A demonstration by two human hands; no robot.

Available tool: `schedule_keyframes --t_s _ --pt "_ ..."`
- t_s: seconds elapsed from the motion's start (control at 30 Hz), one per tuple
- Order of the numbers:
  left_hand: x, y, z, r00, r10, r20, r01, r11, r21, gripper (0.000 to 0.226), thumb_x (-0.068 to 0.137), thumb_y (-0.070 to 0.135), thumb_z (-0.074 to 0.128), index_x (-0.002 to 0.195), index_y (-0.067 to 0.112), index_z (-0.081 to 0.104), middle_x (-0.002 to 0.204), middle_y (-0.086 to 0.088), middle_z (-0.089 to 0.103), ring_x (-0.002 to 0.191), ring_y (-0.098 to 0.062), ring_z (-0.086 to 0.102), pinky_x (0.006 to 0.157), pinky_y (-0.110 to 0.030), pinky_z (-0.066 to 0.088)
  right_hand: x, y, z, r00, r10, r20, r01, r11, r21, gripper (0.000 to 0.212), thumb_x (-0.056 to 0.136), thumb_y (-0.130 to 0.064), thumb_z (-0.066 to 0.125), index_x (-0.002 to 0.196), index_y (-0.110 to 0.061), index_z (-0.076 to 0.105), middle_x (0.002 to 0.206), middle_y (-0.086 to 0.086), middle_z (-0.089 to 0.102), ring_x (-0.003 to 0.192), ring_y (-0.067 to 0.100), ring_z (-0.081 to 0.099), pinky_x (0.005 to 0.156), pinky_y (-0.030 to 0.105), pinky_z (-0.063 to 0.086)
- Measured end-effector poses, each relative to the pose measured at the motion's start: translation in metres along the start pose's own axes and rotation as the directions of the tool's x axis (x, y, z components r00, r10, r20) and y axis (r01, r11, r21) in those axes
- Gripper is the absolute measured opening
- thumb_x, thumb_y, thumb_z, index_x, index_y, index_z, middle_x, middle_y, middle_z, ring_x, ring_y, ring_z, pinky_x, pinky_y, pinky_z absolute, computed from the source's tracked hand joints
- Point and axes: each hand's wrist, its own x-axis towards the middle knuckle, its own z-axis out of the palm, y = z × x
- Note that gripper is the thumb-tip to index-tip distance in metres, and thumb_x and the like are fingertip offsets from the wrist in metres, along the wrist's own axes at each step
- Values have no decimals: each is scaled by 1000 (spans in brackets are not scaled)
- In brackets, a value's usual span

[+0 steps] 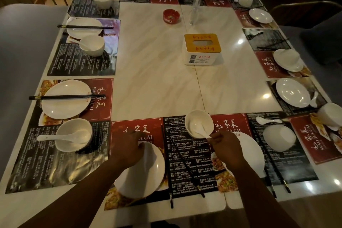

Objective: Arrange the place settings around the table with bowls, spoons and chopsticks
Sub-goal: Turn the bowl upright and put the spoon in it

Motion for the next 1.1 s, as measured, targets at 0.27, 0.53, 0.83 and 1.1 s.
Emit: schedule_keyframes --t_s 0.27,0.53,0.83,1.1 --pt "-3 5 3 999 -32 -24 31 998 -63 34 84 17 66 117 25 70 116 1 64 109 -21 59 92 -32 49 9 1 4 999 -3 46 2 1000 24 16 84 -27 77 92 -26 63 93 -6 68 86 14 66 78 42 59" --pt "-9 20 10 996 -82 -35 77 989 -126 35 83 17 64 117 25 68 116 1 65 106 -19 61 89 -33 52 -2 -9 0 919 -379 -107 329 888 -320 11 91 -26 67 98 -21 62 94 -6 62 86 10 59 73 27 54" --pt "-14 50 20 989 -147 -28 138 969 -205 13 83 22 62 91 26 71 87 9 72 79 -9 65 74 -31 57 -49 12 75 850 -341 403 496 775 -392 27 89 -31 62 115 -25 54 113 -5 60 100 15 62 85 31 53" --pt "-17 68 29 978 -154 137 190 931 -312 22 89 27 62 73 17 73 66 3 70 62 -13 66 66 -36 57 -49 9 82 906 -258 336 328 929 -171 17 86 -19 70 101 -22 61 87 -8 65 79 6 62 73 18 50"
